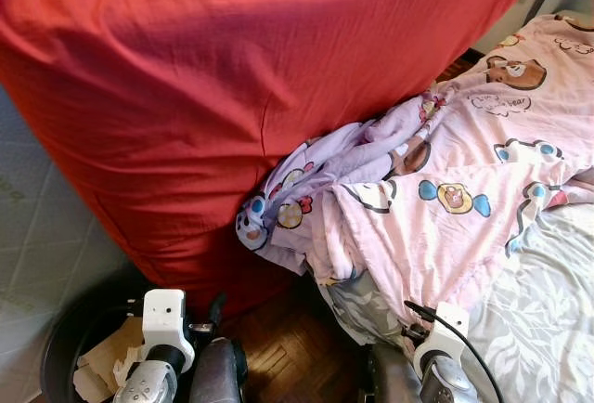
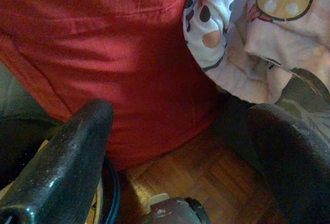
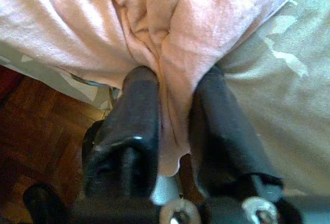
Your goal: Clean up the room
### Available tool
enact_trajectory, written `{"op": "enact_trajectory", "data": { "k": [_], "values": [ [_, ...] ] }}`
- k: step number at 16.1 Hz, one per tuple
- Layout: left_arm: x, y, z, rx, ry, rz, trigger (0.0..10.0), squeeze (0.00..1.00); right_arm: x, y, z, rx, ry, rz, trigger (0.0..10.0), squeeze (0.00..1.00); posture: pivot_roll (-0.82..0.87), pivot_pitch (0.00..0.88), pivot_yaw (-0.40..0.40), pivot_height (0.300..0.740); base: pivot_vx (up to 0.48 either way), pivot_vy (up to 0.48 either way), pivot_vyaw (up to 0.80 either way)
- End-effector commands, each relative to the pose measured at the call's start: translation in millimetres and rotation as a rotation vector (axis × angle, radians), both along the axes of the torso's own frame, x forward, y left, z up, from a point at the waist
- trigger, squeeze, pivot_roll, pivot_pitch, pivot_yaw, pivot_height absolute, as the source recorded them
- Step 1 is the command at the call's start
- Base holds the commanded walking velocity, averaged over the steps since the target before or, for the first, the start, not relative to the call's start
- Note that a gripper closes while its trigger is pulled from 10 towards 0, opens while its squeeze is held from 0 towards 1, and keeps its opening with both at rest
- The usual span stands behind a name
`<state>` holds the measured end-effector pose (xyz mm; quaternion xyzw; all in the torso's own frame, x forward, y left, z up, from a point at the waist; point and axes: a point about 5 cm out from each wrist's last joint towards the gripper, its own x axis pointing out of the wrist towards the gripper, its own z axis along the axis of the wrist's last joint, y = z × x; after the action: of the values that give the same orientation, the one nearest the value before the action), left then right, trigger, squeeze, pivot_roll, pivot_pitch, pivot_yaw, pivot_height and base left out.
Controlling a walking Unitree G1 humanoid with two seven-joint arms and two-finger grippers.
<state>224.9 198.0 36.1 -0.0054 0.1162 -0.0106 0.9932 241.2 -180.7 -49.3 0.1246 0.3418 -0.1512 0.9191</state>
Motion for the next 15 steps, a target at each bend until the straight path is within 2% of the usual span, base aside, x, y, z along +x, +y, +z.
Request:
{"op": "enact_trajectory", "data": {
  "k": [1,5,10,11,15],
  "values": [
    [-0.7,1.6,-2.8,0.012,0.009,0.002,10.0,0.0,5.5,6.0,3.2,-0.003,-0.015,0.036,0.0,0.0,0.08,0.148,-0.015,0.606,0.0,0.0,0.0],
    [15.2,3.8,0.2,0.025,-0.019,0.004,10.0,0.0,3.9,-4.8,3.8,-0.046,-0.012,0.001,0.0,0.0,0.07,0.084,-0.02,0.606,0.0,0.0,0.0],
    [28.4,2.0,-0.3,0.036,-0.033,-0.004,10.0,0.0,-20.2,-32.4,-6.7,-0.115,0.084,-0.213,0.0,0.0,0.05,0.026,-0.022,0.606,0.0,0.0,0.0],
    [31.3,-0.3,-0.6,0.041,-0.04,-0.013,10.0,0.0,-23.4,-38.2,-6.1,-0.121,0.065,-0.272,0.0,0.0,0.05,0.016,-0.022,0.606,0.0,0.0,0.0],
    [39.9,-3.5,-1.8,0.056,-0.046,-0.033,10.0,0.0,-16.8,-36.0,-2.3,-0.082,0.024,-0.256,0.0,0.0,0.03,0.0,-0.023,0.606,0.0,0.0,0.0]
  ]
}}
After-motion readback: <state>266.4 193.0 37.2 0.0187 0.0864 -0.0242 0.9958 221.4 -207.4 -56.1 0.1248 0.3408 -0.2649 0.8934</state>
